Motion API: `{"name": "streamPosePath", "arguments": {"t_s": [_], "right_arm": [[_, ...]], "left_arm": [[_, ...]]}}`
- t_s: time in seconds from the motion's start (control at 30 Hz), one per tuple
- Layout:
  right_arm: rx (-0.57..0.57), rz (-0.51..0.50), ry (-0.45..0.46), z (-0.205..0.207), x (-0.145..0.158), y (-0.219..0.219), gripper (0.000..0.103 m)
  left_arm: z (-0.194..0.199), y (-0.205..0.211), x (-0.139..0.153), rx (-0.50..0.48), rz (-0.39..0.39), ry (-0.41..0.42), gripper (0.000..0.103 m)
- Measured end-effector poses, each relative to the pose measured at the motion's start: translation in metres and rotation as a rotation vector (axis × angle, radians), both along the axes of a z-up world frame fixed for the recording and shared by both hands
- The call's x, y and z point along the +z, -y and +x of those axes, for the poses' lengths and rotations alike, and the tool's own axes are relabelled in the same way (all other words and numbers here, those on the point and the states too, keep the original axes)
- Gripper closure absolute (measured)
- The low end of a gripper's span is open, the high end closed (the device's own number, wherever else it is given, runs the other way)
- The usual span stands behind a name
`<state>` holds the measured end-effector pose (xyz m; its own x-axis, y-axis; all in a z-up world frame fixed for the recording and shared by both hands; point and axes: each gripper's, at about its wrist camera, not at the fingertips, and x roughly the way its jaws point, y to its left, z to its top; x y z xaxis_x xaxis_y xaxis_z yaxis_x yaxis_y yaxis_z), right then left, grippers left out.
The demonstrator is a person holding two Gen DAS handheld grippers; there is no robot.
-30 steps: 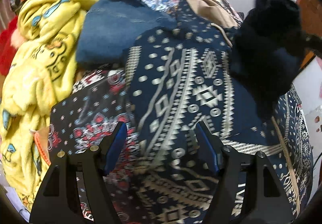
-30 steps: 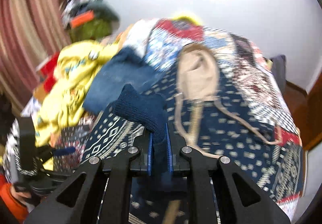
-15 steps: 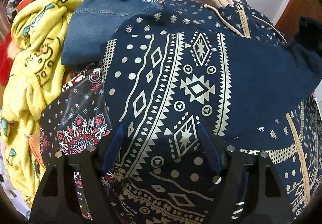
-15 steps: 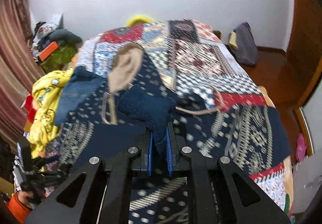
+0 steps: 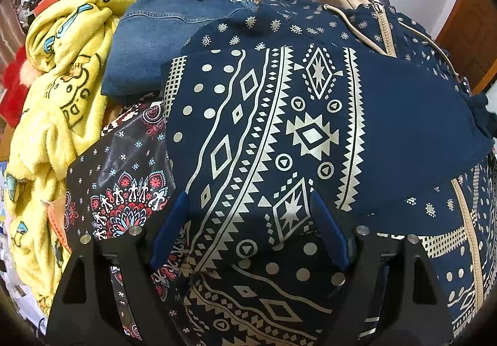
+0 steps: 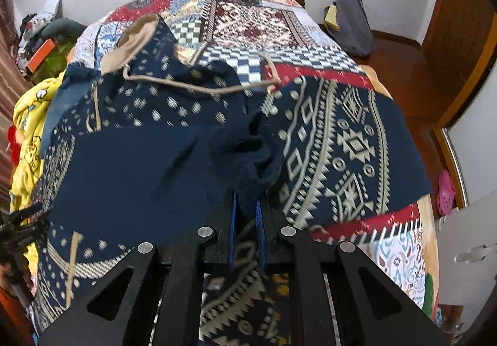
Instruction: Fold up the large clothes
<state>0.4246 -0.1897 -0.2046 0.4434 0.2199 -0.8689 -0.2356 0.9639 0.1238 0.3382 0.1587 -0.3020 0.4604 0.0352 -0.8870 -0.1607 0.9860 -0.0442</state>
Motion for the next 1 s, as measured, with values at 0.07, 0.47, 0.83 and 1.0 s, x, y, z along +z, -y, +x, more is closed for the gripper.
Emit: {"name": "streamPosePath", "arguments": {"t_s": [0.07, 0.47, 0.83, 1.0], "right_arm": [[-0.002, 0.000, -0.001, -0.003, 0.001, 0.005, 0.091], [-0.084, -0.095, 0.100, -0.020, 0.050, 0.062, 0.054], [-0.255, -0.032, 0.035, 0.000, 0.042, 0.139, 0.036], [-0.322, 0.066, -0.086, 0.021, 0.002, 0.158, 0.036]], "left_arm": [[0.000, 0.000, 0.002, 0.005, -0.002, -0.005, 0.023], [0.006, 0.022, 0.058, -0.050, 0.064, 0.050, 0.023], [0.037, 0.074, 0.127, -0.122, -0.044, 0.235, 0.018], [0.051, 0.097, 0.111, -0.166, -0.033, 0.193, 0.018]]}}
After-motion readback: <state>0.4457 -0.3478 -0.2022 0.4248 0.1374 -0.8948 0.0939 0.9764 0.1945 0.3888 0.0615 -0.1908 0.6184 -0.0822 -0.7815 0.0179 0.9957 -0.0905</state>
